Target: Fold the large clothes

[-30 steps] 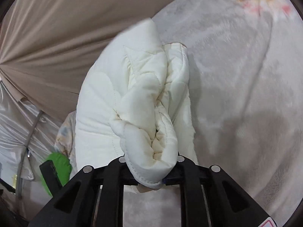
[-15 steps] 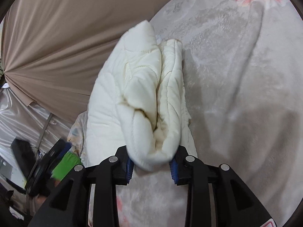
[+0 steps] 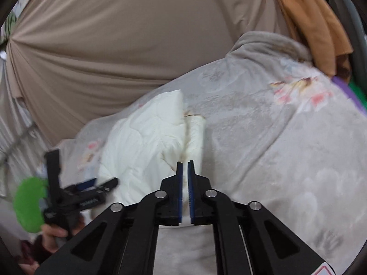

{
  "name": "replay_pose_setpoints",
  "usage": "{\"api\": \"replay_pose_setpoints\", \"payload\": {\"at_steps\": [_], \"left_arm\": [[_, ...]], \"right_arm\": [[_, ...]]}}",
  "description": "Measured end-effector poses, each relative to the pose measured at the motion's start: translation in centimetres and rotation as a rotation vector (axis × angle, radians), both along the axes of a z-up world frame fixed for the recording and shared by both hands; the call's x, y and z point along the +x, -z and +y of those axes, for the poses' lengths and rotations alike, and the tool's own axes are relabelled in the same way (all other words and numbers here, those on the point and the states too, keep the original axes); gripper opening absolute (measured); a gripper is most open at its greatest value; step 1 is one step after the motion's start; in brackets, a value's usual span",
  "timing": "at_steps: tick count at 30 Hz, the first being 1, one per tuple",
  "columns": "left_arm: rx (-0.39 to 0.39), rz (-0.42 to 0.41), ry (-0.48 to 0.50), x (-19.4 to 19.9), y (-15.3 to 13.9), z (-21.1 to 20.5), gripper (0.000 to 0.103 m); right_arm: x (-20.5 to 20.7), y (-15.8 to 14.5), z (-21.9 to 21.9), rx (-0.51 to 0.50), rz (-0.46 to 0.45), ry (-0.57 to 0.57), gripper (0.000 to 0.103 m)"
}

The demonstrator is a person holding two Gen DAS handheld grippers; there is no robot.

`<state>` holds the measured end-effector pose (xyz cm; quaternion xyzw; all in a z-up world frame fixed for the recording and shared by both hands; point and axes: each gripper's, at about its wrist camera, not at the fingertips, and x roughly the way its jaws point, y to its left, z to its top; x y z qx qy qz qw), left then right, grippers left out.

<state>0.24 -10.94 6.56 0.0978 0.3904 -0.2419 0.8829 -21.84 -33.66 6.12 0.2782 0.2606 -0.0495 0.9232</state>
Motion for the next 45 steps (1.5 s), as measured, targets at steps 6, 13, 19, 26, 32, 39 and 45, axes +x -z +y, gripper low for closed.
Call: {"api": "replay_pose_setpoints", "payload": {"at_steps": [6,13,19,26,32,39,45], "left_arm": [[0.002,0.014,0.003,-0.2,0.7,-0.1,0.095],[-0.066,0.058,-0.016,0.0,0.0,1.3,0.095],[-0.189,0.074,-0.013,-0.6,-2.4,4.7,0.098],[-0.312,0.322,-0.042,2.8,2.1,7.1,0.098],[-0.358,0.385,0.05,4.0,2.5,5.5,0.086],[-0.367,0.152,0.129,2.4,-3.7,5.8,0.078],[-0.247,0.203,0.089,2.3,2.6,5.8,0.085]], "right_arm": [[5.1,8.8,0.8,0.054,0.273,-0.058,0.001],[1.5,2.5,-1.5,0.093,0.09,-0.006,0.007],[2.8,1.8,-1.1,0.162,0.056,-0.027,0.068],[7.0,7.2,0.5,0.33,0.225,-0.178,0.07],[7.3,6.3,2.0,0.326,0.194,-0.211,0.031],[5.0,-0.9,5.3,0.106,-0.032,-0.238,0.023],[6.4,7.3,3.6,0.3,0.172,-0.225,0.034]]}}
